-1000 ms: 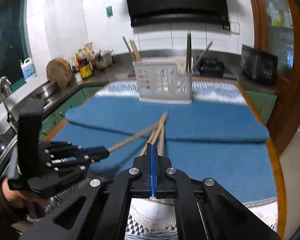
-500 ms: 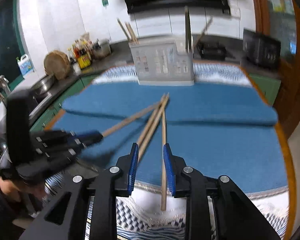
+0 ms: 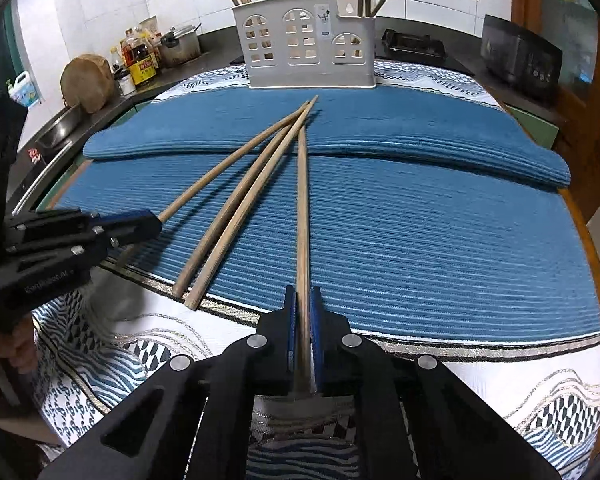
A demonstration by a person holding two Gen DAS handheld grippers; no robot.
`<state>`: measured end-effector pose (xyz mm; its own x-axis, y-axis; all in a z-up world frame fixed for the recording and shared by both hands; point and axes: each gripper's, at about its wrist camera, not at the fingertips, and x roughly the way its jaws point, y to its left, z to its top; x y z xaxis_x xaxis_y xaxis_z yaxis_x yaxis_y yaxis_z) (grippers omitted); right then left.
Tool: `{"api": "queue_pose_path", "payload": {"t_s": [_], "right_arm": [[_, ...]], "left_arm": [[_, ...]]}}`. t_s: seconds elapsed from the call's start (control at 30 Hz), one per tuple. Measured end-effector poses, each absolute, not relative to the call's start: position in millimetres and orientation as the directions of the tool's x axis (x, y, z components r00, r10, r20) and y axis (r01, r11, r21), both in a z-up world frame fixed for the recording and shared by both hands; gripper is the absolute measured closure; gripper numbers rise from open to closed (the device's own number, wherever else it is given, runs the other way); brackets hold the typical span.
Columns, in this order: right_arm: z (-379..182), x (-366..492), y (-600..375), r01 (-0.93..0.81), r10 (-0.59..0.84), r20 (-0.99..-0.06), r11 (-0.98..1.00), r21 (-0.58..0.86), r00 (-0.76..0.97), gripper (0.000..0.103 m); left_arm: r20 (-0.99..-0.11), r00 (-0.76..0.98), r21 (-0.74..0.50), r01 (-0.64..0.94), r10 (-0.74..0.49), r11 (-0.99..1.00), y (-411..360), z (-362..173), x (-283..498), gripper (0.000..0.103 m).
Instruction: Organize utensils
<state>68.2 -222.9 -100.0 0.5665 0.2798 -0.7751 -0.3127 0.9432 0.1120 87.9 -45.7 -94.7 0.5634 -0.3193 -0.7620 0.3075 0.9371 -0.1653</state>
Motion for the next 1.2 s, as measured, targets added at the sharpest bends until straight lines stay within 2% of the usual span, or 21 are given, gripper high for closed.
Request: {"api": "queue_pose_path", "payload": {"t_s": [0.23,0.57,0.8,1.2], "right_arm": [[-80.5,61.1,-228.0,-0.314,0.291,-0.736,0.943,0.113,0.611,0.096],[-27.7,47.8,-234.3,-0.332,0.323,-0.628,0.937,0.108,0.707,0.096],[9.8,46.6,-232.1,-0.353,0.355,-0.548,0.929,0.113,0.757,0.096],[67.2,63.9,-231.6,-0.396,0.389,-0.469,0.914,0.09,0.793,0.096]], "left_arm": [[-0.78,0.543,-0.175,0.289,-0.312,0.941,-44.6,-102.2,90.8,0.094],[-0.782,0.546,-0.185,0.26,-0.302,0.948,-44.9,-103.3,88.2,0.09],[-0.779,0.565,-0.151,0.25,-0.271,0.956,-49.5,-101.7,86.6,0.097],[-0.659,0.69,-0.109,0.304,-0.297,0.946,-33.6,-39.5,87.8,0.098]]}}
